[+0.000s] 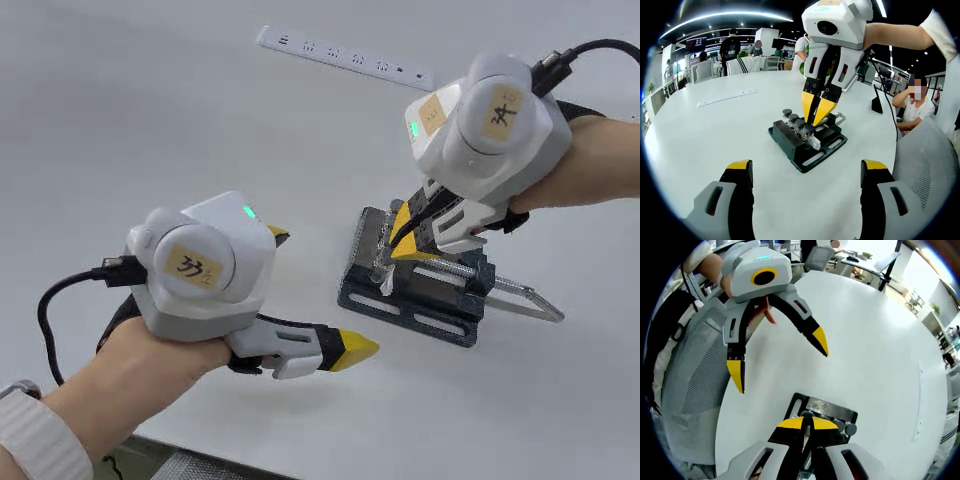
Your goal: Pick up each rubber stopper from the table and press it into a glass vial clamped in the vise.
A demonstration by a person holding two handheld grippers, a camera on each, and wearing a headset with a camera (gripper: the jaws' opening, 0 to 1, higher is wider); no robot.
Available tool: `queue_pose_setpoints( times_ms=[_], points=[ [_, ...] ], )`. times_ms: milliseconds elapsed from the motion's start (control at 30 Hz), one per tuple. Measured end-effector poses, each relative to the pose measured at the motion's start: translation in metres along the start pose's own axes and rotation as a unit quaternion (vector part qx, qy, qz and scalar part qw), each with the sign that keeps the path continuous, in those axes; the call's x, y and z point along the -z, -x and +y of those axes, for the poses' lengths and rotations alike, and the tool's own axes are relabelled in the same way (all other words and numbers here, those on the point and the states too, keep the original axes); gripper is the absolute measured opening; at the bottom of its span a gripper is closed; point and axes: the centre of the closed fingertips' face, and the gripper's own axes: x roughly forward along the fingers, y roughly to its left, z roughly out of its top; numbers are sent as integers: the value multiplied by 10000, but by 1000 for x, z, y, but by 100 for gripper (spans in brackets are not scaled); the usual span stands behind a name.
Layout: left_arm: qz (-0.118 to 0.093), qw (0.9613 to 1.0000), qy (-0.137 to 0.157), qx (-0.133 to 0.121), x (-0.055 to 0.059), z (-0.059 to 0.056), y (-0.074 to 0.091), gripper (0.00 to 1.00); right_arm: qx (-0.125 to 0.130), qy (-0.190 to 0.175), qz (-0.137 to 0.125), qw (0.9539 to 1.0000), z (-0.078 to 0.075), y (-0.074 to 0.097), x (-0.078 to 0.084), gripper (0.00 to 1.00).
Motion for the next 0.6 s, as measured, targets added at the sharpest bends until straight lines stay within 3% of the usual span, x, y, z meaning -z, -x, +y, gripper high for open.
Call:
queue_pose_setpoints(
  times_ms=[600],
  points=[
    [22, 10000, 74, 6, 3, -2, -1, 87, -147, 96, 196, 9997, 0, -4, 6, 0]
  ],
)
